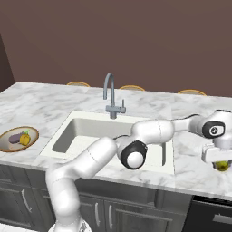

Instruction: There is a mixed pile of frozen fruits and vegetables on the counter. Locate all the frozen vegetables and place the items in a bowl on the counter. Take all the frozen fruits and defrost them in a running sink.

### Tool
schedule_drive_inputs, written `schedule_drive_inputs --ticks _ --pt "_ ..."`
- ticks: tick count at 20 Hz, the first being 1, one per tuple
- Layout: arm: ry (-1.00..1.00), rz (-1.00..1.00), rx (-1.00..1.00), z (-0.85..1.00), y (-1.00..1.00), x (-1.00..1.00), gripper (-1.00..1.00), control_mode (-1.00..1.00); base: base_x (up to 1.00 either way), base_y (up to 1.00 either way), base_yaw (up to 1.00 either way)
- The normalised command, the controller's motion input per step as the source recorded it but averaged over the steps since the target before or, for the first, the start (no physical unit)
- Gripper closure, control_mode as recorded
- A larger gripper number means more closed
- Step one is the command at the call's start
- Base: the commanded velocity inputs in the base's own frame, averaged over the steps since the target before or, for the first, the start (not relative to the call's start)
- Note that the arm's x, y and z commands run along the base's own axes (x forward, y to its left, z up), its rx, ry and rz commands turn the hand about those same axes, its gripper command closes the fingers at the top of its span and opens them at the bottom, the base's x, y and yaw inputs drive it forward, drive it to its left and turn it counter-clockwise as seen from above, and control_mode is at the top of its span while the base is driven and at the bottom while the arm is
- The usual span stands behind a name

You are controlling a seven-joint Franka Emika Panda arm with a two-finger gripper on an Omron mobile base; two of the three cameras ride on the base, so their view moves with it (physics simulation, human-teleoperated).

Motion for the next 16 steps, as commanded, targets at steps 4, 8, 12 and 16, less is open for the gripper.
schedule_drive_inputs --ticks 4,8,12,16 --pt "0.08 0.0 0.02 0.45 0.91 -0.72 1.0 -1.0 0.0 0.0 0.0" --pt "0.01 0.0 -0.01 0.44 0.99 -0.59 1.0 -1.0 0.0 0.0 0.0" --pt "-0.04 0.0 -0.03 0.12 1.0 -0.61 1.0 -1.0 0.0 0.0 0.0" --pt "0.0 0.0 -0.07 0.0 1.0 -0.76 1.0 -1.0 0.0 0.0 0.0"
